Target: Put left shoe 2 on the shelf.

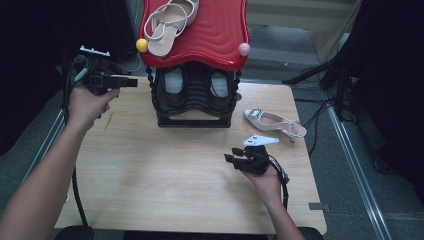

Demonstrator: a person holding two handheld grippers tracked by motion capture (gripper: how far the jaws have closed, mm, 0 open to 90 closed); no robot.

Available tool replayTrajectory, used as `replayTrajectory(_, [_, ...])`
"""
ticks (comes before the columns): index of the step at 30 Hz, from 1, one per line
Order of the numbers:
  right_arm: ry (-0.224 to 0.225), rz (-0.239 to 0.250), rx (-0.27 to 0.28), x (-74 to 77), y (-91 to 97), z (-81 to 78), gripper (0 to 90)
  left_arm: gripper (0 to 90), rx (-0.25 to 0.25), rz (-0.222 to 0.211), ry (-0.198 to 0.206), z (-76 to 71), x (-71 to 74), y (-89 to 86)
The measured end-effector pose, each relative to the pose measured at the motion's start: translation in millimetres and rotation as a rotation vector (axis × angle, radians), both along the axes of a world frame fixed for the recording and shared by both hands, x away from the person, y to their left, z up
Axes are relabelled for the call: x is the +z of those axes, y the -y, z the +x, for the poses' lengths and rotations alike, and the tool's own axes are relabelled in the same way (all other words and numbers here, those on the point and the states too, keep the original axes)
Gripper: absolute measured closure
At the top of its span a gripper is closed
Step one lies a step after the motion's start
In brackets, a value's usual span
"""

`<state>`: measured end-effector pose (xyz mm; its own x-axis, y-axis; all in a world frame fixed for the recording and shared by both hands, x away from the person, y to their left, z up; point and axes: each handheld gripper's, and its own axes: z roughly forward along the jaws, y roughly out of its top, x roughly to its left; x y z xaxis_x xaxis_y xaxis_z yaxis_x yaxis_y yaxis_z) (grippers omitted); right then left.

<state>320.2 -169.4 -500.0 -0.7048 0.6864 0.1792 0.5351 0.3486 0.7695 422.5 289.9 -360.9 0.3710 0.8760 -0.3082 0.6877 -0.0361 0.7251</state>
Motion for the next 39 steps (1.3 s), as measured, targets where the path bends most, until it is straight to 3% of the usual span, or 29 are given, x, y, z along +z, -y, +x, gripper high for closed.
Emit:
replayTrajectory(2, [-0.003, -0.001, -0.002, 0.0, -0.2, -0.2, 59.4, 50.5, -0.004, 0.01, 0.001, -1.5, -6.9, 0.3])
replayTrajectory(5, [-0.002, -0.004, -0.003, -0.4, -0.1, 0.2, 59.3, 49.9, -0.005, -0.009, -0.002, -2.9, -15.1, 1.6])
replayTrajectory(15, [-0.003, -0.004, -0.007, -0.7, 0.3, 0.7, 59.4, 49.1, 0.007, 0.017, 0.014, -11.6, -39.8, 2.3])
replayTrajectory(17, [-0.004, -0.006, -0.007, -0.7, 0.2, 0.6, 59.3, 49.0, 0.006, 0.038, 0.011, -14.3, -46.3, 3.5])
replayTrajectory(27, [-0.012, -0.006, -0.014, -1.4, 1.5, 2.2, 59.4, 47.8, 0.0, 0.002, -0.009, -25.6, -77.2, 1.9])
replayTrajectory(39, [-0.01, -0.004, -0.017, -1.7, 2.6, 3.1, 59.2, 47.5, -0.018, 0.019, -0.03, -45.2, -108.9, 6.3])
